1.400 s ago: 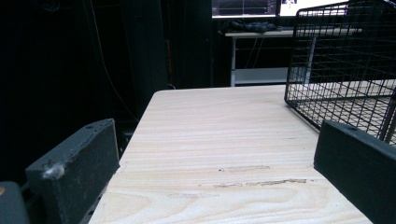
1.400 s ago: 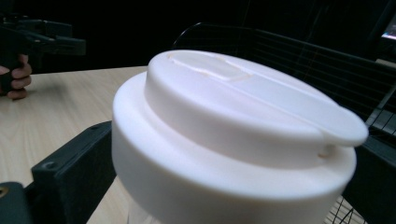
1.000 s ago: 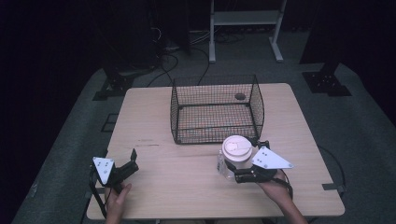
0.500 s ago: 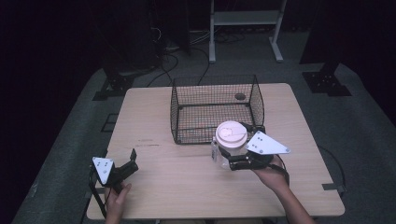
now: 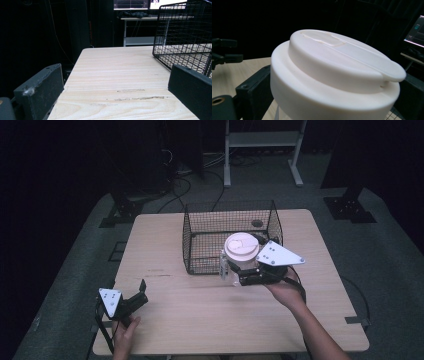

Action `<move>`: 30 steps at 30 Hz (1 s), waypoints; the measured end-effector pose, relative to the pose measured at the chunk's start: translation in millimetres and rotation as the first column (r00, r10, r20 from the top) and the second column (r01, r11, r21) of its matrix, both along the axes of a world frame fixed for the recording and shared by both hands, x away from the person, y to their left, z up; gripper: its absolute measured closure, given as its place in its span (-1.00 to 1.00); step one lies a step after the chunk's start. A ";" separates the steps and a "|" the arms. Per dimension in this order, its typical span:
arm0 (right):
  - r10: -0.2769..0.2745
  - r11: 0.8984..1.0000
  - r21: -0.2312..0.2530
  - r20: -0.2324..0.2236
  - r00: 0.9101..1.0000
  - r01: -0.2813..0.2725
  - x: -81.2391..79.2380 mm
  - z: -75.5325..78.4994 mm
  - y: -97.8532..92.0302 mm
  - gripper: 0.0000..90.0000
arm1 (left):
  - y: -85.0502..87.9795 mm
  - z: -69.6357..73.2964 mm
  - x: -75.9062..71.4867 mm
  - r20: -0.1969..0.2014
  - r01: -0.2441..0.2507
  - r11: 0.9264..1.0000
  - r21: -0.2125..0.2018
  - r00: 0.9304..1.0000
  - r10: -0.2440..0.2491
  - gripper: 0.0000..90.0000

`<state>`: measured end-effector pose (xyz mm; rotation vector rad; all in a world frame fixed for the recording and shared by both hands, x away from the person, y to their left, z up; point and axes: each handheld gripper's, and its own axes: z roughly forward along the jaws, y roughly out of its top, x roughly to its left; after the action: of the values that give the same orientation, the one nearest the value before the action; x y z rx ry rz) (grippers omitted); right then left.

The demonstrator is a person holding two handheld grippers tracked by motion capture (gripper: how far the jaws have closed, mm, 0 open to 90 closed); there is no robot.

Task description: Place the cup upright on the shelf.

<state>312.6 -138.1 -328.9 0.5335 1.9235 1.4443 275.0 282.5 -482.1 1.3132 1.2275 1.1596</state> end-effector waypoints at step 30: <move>-0.075 0.997 0.005 0.035 0.997 0.075 60.8 38.9 22.0 -0.91 | 0.0 -0.1 0.2 0.005 0.002 1.000 -0.006 1.000 -0.002 -1.00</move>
<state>373.4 -116.1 -290.0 0.5721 1.8545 1.4006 275.2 282.5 -482.2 1.3061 1.2245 1.1565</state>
